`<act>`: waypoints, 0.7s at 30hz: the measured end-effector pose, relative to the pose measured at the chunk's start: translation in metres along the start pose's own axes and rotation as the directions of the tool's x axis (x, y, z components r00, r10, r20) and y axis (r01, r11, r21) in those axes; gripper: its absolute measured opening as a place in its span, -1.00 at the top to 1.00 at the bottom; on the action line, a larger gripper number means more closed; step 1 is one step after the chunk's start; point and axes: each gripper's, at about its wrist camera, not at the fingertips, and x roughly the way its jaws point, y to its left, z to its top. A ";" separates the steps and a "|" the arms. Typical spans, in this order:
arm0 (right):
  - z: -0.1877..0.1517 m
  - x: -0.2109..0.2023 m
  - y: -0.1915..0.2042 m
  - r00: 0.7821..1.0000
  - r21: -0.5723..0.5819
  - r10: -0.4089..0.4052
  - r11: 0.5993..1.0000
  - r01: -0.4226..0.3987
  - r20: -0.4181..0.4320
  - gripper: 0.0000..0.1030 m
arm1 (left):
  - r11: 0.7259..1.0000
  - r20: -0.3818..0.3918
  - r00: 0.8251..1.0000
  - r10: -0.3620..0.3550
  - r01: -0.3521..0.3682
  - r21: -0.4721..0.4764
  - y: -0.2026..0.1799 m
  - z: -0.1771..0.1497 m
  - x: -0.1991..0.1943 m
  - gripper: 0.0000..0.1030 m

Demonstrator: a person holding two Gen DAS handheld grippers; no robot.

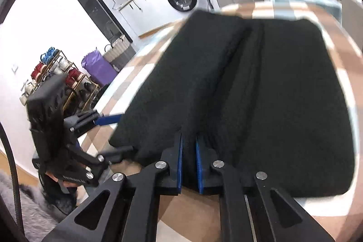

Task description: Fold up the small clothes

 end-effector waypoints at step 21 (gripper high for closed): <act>0.079 0.074 -0.063 0.999 0.259 0.002 0.966 0.009 -0.041 -0.13 | 0.990 0.058 0.997 -0.042 0.049 -0.131 0.038 -0.008 -0.025 -0.55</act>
